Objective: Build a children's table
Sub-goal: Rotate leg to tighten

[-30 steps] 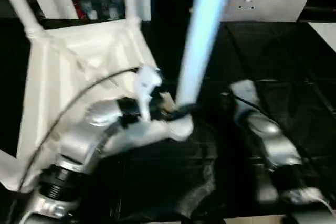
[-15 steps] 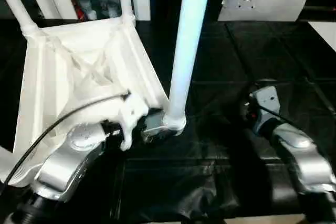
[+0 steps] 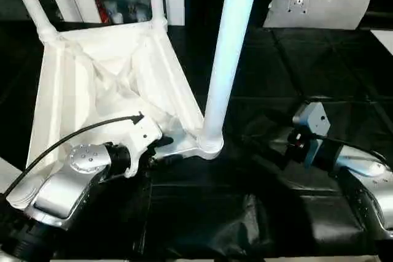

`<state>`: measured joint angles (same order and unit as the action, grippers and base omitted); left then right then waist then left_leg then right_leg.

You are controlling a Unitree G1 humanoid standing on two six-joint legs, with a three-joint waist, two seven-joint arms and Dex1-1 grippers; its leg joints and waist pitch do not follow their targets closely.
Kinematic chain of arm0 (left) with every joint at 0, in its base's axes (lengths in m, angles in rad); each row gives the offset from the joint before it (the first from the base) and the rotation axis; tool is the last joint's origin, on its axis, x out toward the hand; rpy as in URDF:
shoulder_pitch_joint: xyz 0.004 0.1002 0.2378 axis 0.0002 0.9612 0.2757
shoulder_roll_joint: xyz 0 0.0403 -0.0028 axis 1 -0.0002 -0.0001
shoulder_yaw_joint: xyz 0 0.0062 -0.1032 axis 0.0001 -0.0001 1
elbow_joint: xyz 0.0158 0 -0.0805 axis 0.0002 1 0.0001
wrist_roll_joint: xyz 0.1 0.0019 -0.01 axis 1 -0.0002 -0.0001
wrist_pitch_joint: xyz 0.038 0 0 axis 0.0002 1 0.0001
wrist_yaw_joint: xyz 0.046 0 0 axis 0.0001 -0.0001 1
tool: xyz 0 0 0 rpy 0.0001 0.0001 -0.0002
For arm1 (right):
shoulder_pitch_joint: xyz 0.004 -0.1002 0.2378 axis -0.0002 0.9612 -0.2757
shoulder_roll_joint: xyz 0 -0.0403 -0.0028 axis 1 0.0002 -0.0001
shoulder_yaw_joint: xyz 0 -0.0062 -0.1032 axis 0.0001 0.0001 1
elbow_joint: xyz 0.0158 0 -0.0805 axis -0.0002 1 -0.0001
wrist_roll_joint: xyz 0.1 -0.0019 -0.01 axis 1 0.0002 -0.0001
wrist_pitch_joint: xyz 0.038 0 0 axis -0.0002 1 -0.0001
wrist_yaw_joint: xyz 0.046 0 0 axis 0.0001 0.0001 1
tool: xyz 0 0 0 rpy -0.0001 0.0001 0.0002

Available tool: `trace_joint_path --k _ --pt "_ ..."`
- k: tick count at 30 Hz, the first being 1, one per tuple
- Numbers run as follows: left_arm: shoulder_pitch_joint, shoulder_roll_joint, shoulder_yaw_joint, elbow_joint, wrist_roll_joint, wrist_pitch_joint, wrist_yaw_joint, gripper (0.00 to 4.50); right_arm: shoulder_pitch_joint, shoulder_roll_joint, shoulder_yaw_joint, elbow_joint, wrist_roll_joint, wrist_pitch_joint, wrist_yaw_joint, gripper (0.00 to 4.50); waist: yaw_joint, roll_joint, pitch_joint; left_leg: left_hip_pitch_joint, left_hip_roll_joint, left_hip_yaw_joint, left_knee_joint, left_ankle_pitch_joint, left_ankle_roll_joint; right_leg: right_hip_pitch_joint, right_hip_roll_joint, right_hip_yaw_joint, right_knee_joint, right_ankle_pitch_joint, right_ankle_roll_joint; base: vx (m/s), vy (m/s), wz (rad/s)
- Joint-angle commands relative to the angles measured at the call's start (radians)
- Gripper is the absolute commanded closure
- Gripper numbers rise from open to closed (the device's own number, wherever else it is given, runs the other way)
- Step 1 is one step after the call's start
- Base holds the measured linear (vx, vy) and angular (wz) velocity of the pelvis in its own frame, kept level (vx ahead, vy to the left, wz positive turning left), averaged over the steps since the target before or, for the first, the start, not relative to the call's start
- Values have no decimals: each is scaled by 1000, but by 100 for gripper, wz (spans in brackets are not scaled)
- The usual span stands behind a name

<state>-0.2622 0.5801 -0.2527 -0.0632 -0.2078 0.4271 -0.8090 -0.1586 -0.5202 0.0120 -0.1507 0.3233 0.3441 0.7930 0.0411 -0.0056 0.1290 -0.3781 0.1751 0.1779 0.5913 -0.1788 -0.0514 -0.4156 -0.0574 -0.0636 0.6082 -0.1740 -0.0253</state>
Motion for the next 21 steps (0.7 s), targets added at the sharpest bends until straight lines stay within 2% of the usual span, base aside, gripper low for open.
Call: trace_joint_path --k 1,3,7,8,13,21 --pt "-5 0 -9 32 6 -4 -13 225 -7 -9 12 -18 19 17 11 0 6 7 -76 14 50 -20 -69 -209 52 53 -80 57 -87 -317 -185 0 0 0" --pt "-13 -5 -14 44 6 -1 -24 253 -8 -9 13 -23 24 31 17 0 7 6 -77 16 49 -20 -69 -220 48 54 -80 57 -89 -337 -181 0 0 0" --pt "-22 -15 -23 52 12 1 -27 274 -8 -7 14 -29 24 40 12 0 11 7 -77 22 50 -22 -70 -256 32 54 -83 57 -96 -416 -160 0 0 0" --pt "-28 -22 -28 59 16 0 -27 294 -7 -5 18 -28 19 39 8 0 12 9 -80 23 51 -23 -70 -254 31 54 -83 57 -95 -416 -159 0 0 0" --pt "-31 -20 -52 60 38 -9 -41 324 4 -1 26 -35 7 40 1 0 18 8 -87 21 49 -22 -68 -230 37 56 -82 57 -94 -398 -153 0 0 0" --pt "-31 -1 -84 59 65 -17 -76 387 -6 0 30 -31 13 48 4 0 18 8 -91 19 49 -21 -67 -207 45 56 -81 56 -89 -364 -154 0 0 0"
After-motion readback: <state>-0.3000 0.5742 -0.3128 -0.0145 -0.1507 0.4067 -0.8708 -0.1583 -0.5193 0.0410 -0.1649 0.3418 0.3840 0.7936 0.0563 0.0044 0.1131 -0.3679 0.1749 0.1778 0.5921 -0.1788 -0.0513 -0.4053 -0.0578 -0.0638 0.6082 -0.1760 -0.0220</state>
